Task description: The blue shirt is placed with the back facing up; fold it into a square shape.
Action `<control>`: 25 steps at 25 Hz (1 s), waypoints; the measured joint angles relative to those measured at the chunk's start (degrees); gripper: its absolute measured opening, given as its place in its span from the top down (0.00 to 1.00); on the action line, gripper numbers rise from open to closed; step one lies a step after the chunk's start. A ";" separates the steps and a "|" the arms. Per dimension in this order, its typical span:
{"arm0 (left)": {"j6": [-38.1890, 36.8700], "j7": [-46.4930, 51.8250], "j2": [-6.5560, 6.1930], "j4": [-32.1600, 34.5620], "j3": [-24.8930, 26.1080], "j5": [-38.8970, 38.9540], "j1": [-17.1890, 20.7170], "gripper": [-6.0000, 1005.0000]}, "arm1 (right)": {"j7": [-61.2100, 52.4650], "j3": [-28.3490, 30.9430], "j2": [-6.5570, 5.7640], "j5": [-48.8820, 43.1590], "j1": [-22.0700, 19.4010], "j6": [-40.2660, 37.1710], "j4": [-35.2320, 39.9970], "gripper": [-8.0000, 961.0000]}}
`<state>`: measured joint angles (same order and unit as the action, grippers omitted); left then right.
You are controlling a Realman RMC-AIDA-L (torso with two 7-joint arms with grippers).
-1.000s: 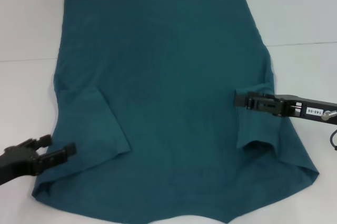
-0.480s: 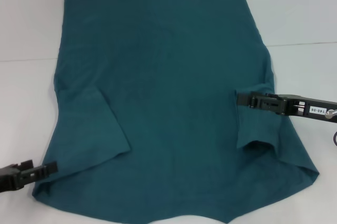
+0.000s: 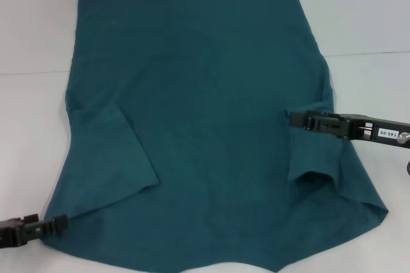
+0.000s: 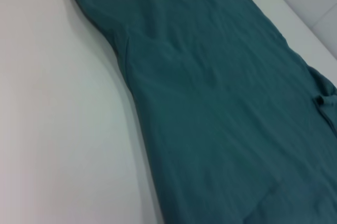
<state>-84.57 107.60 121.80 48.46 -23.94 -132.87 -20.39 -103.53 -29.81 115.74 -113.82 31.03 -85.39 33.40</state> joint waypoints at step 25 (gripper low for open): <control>-7.46 1.42 -0.77 0.85 -0.13 -3.44 -2.06 0.10 | -0.09 0.11 -0.18 0.07 -0.09 0.12 0.00 0.06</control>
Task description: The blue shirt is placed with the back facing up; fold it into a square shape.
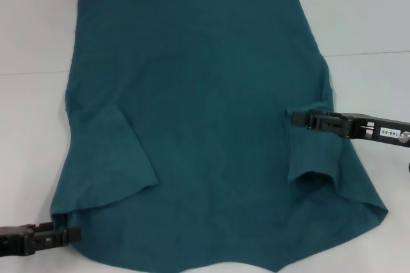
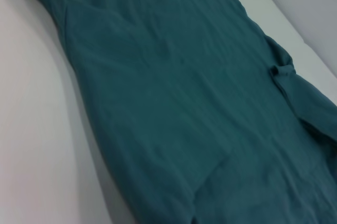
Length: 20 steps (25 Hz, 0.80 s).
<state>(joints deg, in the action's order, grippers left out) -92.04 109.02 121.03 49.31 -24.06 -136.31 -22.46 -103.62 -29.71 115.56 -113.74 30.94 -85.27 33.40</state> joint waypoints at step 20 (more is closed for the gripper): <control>-2.70 2.96 -0.64 2.54 0.20 -3.63 0.28 0.10 | 0.00 0.09 -0.15 0.30 -0.33 0.30 0.00 0.06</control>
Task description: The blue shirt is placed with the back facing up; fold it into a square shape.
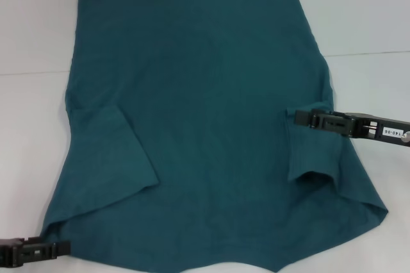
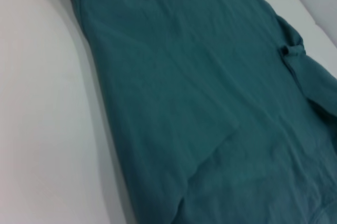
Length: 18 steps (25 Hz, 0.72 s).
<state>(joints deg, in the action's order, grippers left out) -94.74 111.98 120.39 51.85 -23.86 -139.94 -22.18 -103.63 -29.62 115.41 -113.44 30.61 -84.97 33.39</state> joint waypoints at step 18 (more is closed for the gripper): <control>1.82 3.11 -0.31 0.01 -0.20 -2.00 -1.34 0.10 | 0.00 0.09 -0.27 0.18 0.24 0.26 0.00 0.06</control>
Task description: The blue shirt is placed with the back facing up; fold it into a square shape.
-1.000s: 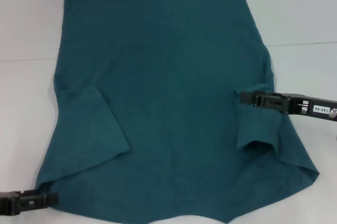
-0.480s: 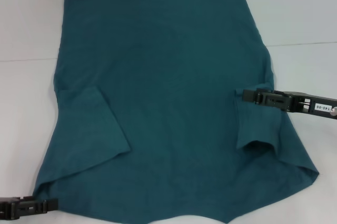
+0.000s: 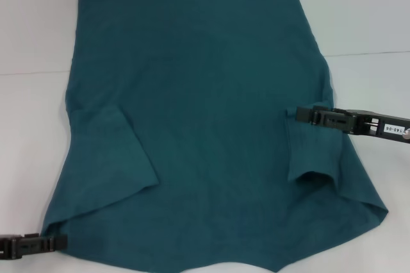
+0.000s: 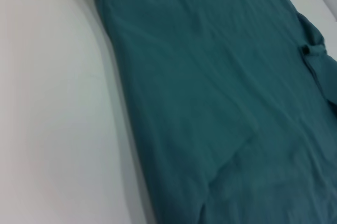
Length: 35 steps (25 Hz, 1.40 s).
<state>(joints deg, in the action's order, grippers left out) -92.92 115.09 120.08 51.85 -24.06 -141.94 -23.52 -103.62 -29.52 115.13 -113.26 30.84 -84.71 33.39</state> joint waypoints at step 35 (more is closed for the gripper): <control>2.87 1.63 0.27 -0.83 -3.14 -0.51 -1.58 0.10 | -0.50 0.54 -0.07 -0.02 -0.26 -0.23 0.00 0.06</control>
<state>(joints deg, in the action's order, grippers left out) -90.05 116.72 120.35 51.03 -27.20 -142.45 -25.09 -104.12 -28.99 115.06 -113.29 30.58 -84.94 33.40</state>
